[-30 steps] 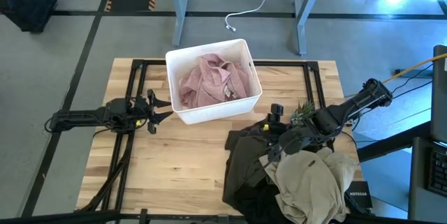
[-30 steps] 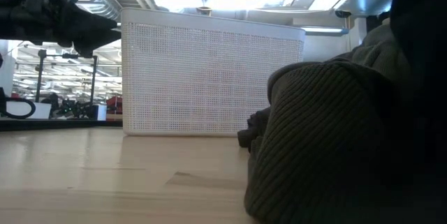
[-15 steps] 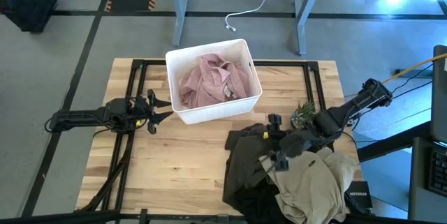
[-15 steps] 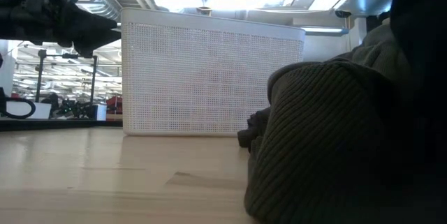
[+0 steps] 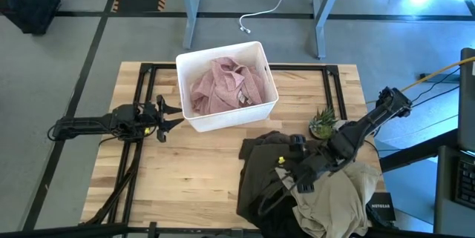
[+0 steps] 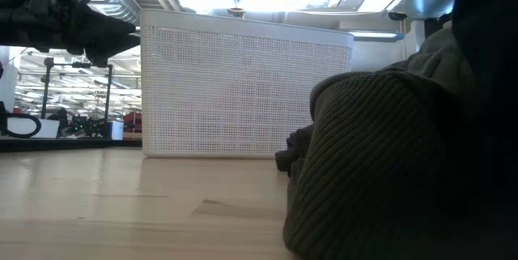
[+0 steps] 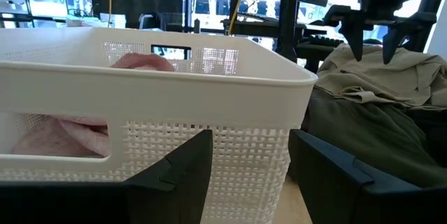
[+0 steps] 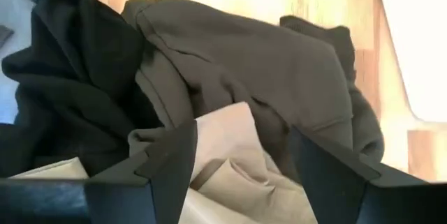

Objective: Sort clothes
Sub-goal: Put the gray shorts into the white laundry bin

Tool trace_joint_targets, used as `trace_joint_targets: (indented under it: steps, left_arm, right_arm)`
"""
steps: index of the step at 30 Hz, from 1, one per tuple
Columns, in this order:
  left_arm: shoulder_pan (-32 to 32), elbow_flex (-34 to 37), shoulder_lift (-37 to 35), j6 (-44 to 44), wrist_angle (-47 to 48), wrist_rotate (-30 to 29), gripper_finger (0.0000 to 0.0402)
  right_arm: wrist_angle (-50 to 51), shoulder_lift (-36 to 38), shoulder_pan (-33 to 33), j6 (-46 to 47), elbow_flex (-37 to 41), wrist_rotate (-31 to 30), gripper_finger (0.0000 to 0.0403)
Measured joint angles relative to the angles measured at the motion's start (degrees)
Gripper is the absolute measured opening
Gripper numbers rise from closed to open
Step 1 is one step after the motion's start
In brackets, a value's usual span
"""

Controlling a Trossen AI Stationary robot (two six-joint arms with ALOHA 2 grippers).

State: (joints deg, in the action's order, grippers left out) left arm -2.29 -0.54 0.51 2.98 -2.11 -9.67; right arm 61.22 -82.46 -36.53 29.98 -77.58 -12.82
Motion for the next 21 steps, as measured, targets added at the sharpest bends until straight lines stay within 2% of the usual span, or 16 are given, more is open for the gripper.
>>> trace_joint_targets:
  steps: [11, 21]
  left_arm:
    - [-0.02, 0.0, 0.0, 0.0, 0.0, 0.0, 0.0184]
    - [-0.02, 0.0, 0.0, 0.0, -0.02, 0.0, 0.0184]
  right_arm:
    - [0.41, -0.22, -7.82, 15.19, 0.0, -0.19, 0.0246]
    - [0.18, -0.22, -16.29, 28.71, 0.0, -5.58, 0.0246]
